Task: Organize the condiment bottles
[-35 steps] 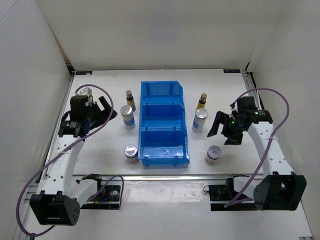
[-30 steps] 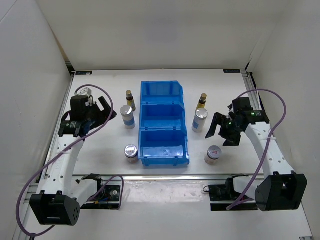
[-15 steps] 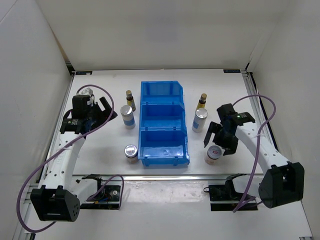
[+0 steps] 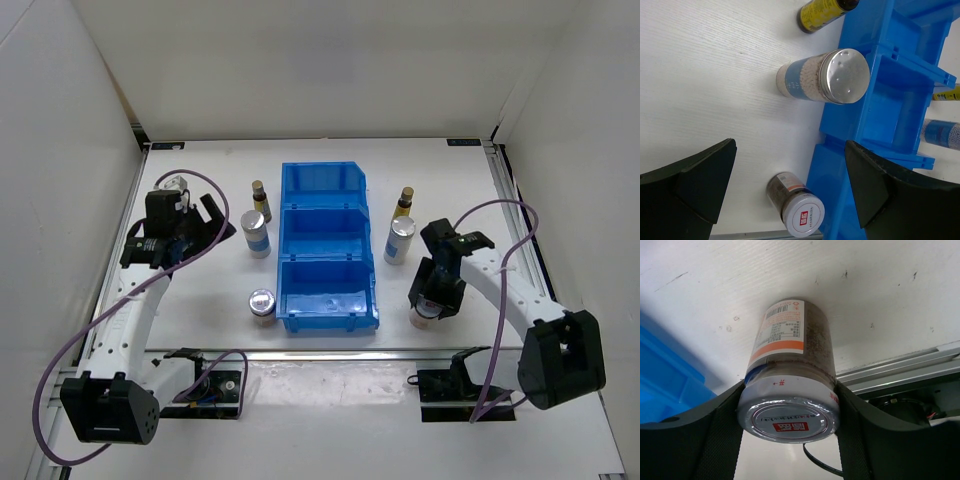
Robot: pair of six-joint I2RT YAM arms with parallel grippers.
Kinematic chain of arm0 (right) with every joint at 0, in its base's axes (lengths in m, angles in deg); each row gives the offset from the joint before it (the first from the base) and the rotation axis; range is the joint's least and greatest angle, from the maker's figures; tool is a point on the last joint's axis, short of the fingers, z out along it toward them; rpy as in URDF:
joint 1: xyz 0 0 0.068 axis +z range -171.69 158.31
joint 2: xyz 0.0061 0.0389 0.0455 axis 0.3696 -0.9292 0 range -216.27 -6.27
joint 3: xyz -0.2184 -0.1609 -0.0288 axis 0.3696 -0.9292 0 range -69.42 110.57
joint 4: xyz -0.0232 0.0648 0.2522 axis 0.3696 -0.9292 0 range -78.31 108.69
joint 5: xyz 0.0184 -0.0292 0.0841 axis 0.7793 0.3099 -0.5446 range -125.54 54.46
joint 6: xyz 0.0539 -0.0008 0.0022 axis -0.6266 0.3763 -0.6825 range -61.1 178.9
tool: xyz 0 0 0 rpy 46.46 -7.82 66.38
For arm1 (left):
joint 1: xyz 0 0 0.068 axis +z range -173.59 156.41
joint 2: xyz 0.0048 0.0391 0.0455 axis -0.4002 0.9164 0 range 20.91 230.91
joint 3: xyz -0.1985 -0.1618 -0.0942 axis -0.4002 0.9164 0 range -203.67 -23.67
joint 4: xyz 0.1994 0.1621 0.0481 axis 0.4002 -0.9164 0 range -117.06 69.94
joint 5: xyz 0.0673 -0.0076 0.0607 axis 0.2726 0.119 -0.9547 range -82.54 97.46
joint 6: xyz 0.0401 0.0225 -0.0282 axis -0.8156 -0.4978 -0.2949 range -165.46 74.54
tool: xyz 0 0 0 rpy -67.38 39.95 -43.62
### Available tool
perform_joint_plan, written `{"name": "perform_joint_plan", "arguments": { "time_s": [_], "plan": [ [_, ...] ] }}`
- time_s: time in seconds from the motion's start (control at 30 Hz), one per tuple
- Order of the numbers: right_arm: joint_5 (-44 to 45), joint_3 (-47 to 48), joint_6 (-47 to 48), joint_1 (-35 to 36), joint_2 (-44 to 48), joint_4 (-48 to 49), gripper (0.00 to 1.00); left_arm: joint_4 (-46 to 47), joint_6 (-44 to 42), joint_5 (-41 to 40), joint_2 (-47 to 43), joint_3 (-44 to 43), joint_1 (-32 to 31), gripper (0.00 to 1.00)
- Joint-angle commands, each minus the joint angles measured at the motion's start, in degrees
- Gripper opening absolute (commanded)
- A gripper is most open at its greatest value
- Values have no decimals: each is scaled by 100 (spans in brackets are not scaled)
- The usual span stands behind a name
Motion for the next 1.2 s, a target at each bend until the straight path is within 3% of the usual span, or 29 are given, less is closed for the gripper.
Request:
{"name": "perform_joint_plan", "arguments": {
  "time_s": [0.0, 0.07, 0.1, 0.2, 0.27, 0.43, 0.57, 0.77, 0.93, 1.17],
  "plan": [
    [344, 50, -120, 97, 318, 54, 60, -31, -21, 44, -150, -75, -24, 100],
    [414, 129, 3, 98, 389, -16, 47, -31, -21, 44, -150, -75, -24, 100],
    [415, 191, 3, 98, 459, -77, 33, -31, -21, 96, -150, -75, -24, 100],
    [747, 498, 108, 360, 748, -419, 10, -31, -21, 97, -97, -75, -24, 100],
    [924, 1007, 109, 623, 1012, -596, 4, -31, -21, 97, -97, -75, -24, 100],
    [785, 2158, 485, 1073, 1084, -641, 0, -31, -21, 97, -44, -75, -24, 100],
    [178, 2897, 837, 1581, 244, -544, 0, -31, -21, 150, 70, -75, -24, 100],
    [292, 3723, 1023, 2567, -1094, -350, 0, -31, -21, 150, 264, -127, -24, 100],
    [90, 3856, 1234, 2883, -2078, -350, 0, -31, -144, 150, 325, -189, -24, 100],
    [151, 3716, 1234, 2936, -2625, -87, 0, -31, -250, 220, 676, -242, -77, 100]
  ]
}}
